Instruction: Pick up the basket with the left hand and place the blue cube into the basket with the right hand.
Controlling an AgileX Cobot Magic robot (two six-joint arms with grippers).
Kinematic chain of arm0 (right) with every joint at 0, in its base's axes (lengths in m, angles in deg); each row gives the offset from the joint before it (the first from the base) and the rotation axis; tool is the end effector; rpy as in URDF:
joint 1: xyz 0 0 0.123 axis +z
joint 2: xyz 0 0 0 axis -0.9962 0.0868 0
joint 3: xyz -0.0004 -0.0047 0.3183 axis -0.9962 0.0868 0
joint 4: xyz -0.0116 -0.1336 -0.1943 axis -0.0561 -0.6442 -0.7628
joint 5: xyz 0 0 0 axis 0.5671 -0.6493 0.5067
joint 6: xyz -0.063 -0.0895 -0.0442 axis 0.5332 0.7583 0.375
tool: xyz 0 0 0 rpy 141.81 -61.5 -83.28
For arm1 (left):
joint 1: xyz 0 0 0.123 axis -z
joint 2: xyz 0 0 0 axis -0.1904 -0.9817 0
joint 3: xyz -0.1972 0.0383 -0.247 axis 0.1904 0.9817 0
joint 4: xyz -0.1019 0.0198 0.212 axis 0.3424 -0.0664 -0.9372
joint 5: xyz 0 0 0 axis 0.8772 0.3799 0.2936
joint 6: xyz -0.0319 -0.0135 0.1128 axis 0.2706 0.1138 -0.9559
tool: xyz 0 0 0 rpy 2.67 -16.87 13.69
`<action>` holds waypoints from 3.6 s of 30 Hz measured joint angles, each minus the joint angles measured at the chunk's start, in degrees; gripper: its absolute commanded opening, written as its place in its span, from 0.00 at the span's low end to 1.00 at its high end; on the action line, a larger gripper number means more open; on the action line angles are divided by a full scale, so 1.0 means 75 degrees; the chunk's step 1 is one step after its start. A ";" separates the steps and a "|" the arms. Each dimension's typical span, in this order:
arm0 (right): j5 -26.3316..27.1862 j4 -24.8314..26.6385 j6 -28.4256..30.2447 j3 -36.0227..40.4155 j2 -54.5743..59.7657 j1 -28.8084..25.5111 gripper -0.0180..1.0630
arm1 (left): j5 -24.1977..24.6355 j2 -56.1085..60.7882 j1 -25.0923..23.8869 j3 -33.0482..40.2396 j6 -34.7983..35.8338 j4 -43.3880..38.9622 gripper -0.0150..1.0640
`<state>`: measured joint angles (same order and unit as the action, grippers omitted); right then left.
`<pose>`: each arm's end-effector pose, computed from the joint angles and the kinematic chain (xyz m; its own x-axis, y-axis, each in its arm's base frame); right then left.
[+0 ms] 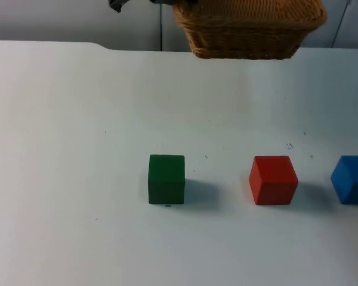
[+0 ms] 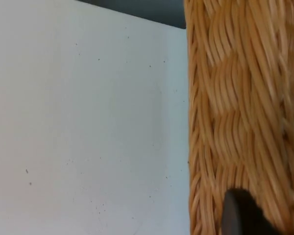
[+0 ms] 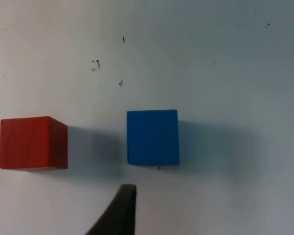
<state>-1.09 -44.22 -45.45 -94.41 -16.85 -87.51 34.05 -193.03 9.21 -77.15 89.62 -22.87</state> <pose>0.1983 0.0006 0.2738 -0.8314 0.0295 -0.5549 -0.0055 0.9981 0.0612 0.5126 -0.2389 0.2425 -0.8787 -0.2325 -0.4169 0.0989 0.7658 -0.6355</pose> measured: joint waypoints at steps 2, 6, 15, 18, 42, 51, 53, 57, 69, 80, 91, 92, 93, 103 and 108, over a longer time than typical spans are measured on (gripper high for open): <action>0.0000 0.0000 0.0000 0.0000 0.0000 0.0000 0.93 | -0.0173 0.0153 0.0000 0.0321 0.0000 0.0000 0.01; 0.0000 0.0000 0.0000 0.0000 0.0000 0.0000 0.93 | -0.1238 0.0655 0.0000 0.1905 -0.0129 0.0400 0.01; 0.0000 -0.0013 0.0000 0.0000 0.0000 0.0000 0.93 | -0.2833 0.2175 -0.0105 0.5299 -0.3086 0.3330 0.01; 0.0000 0.0005 0.0000 0.0000 0.0000 0.0000 0.93 | -0.2895 0.2955 -0.0327 0.6339 -0.3864 0.3691 0.01; -0.0568 0.0524 0.0158 0.0000 0.0000 0.0000 0.93 | -0.3181 0.6491 -0.2066 1.1216 -0.5827 0.4154 0.01; -0.0683 0.0563 -0.0014 0.0000 0.0000 0.0052 0.93 | -0.3012 0.6579 -0.2066 1.1402 -0.5985 0.4307 0.01; -0.0642 0.0484 -0.0104 0.0000 0.0048 0.0166 0.93 | -0.3009 0.6579 -0.2066 1.1402 -0.5985 0.4325 0.01; -0.0581 -0.0078 -0.0773 -0.0226 0.0553 0.0831 0.93 | -0.2972 0.6579 -0.2066 1.1402 -0.6017 0.4373 0.01; 0.0196 -0.1254 -0.2260 -0.0792 0.2566 0.1344 0.93 | -0.2803 0.6579 -0.2066 1.1402 -0.6125 0.4400 0.01; 0.1200 -0.1254 -0.2294 -0.0827 0.4067 0.1344 0.90 | -0.2714 0.6579 -0.2066 1.1402 -0.6155 0.4400 0.01; 0.1299 -0.1273 -0.2279 -0.1490 0.4892 0.1344 0.90 | -0.2623 0.6579 -0.2066 1.1402 -0.6155 0.4400 0.01; 0.1296 -0.1273 -0.2279 -0.1506 0.4981 0.1344 0.90 | -0.2623 0.6579 -0.2066 1.1402 -0.6155 0.4400 0.01; 0.1297 -0.1273 -0.2279 -0.1520 0.5063 0.1344 0.90 | -0.2623 0.6579 -0.2066 1.1402 -0.6155 0.4400 0.01; 0.1451 -0.1273 -0.2265 -0.1550 0.5706 0.1344 0.81 | -0.2583 0.6579 -0.2066 1.1402 -0.6155 0.4439 0.01; 0.1507 -0.1273 -0.2265 -0.1550 0.5922 0.1344 0.69 | -0.2566 0.6579 -0.2066 1.1402 -0.6155 0.4438 0.01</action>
<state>10.21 -53.77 -62.44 -106.03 27.57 -77.43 14.81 -143.68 -6.28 8.37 43.46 10.42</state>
